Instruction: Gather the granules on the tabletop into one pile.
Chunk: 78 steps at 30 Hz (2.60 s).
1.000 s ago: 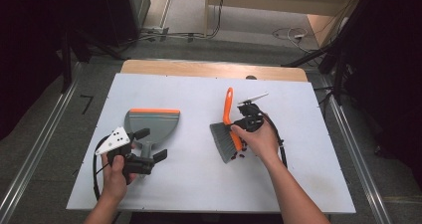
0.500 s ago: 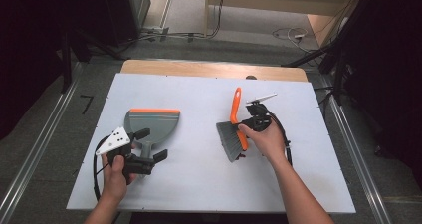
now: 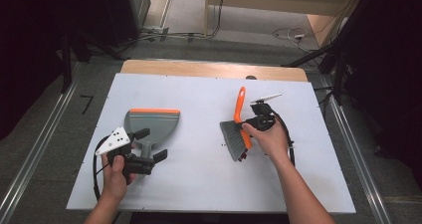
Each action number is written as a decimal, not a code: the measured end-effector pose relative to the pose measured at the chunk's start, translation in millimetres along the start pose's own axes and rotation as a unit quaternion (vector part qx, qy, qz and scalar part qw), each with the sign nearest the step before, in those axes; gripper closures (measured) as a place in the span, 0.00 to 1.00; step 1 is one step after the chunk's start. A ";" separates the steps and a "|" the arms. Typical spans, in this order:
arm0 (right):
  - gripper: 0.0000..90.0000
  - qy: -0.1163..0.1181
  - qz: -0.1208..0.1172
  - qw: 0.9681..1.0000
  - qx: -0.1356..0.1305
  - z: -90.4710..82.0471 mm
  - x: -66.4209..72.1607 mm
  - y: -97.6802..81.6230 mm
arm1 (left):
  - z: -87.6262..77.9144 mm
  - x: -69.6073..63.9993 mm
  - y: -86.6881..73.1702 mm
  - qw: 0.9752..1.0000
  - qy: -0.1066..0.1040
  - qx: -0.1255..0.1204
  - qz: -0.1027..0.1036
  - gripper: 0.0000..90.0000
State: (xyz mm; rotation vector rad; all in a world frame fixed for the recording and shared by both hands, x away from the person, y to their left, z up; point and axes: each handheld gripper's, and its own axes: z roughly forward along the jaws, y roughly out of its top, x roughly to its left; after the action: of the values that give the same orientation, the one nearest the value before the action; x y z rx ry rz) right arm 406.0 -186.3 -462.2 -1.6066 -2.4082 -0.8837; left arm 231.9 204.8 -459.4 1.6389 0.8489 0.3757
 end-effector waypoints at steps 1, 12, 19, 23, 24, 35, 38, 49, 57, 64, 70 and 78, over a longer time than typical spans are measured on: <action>0.75 0.003 -0.001 1.000 -0.004 -0.5 0.9 0.1 | 0.1 -0.1 0.0 1.000 0.000 0.000 0.000 0.01; 0.76 0.045 -0.056 0.997 -0.025 -17.2 24.2 4.0 | 0.9 0.1 0.6 1.000 -0.001 0.000 0.000 0.01; 0.76 0.052 -0.130 0.989 -0.048 -47.0 37.3 5.0 | -0.2 0.6 0.9 1.000 0.000 -0.003 -0.003 0.01; 0.76 0.047 -0.163 0.985 -0.044 -61.0 37.7 2.4 | -0.2 0.6 1.0 1.000 0.000 -0.003 -0.003 0.01; 0.76 0.045 -0.177 0.982 -0.039 -63.6 37.7 0.9 | 0.0 0.6 0.9 1.000 0.000 -0.003 -0.003 0.01; 0.76 0.017 -0.322 0.946 0.043 -70.8 52.5 -29.4 | 2.2 -1.8 0.9 1.000 0.000 0.001 0.000 0.01; 0.76 0.008 -0.353 0.933 0.072 -62.9 56.8 -38.3 | 2.2 -1.4 0.8 1.000 0.000 0.002 0.001 0.01; 0.76 0.001 -0.382 0.917 0.118 -31.4 61.7 -47.6 | 2.4 -1.1 0.5 1.000 0.000 0.001 0.000 0.01; 0.76 0.013 -0.413 0.905 0.102 -26.6 51.0 -39.4 | 2.0 -1.4 0.6 1.000 0.000 0.001 0.000 0.01; 0.75 0.025 -0.407 0.909 0.084 -21.2 41.1 -29.7 | 2.8 -1.2 0.0 1.000 0.000 0.003 0.000 0.01; 0.75 0.023 -0.415 0.907 0.070 -19.5 34.6 -21.9 | 2.8 -1.0 -0.2 1.000 0.000 0.003 0.000 0.01; 0.75 0.018 -0.408 0.911 0.063 -18.2 29.8 -14.0 | 3.2 -1.1 -0.3 1.000 0.000 0.005 0.001 0.01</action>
State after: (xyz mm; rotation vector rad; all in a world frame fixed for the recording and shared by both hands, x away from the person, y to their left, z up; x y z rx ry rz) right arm 376.9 -175.4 -440.9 -0.4776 -3.0427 -0.7905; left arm 233.1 201.8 -460.3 1.6489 0.8512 0.3736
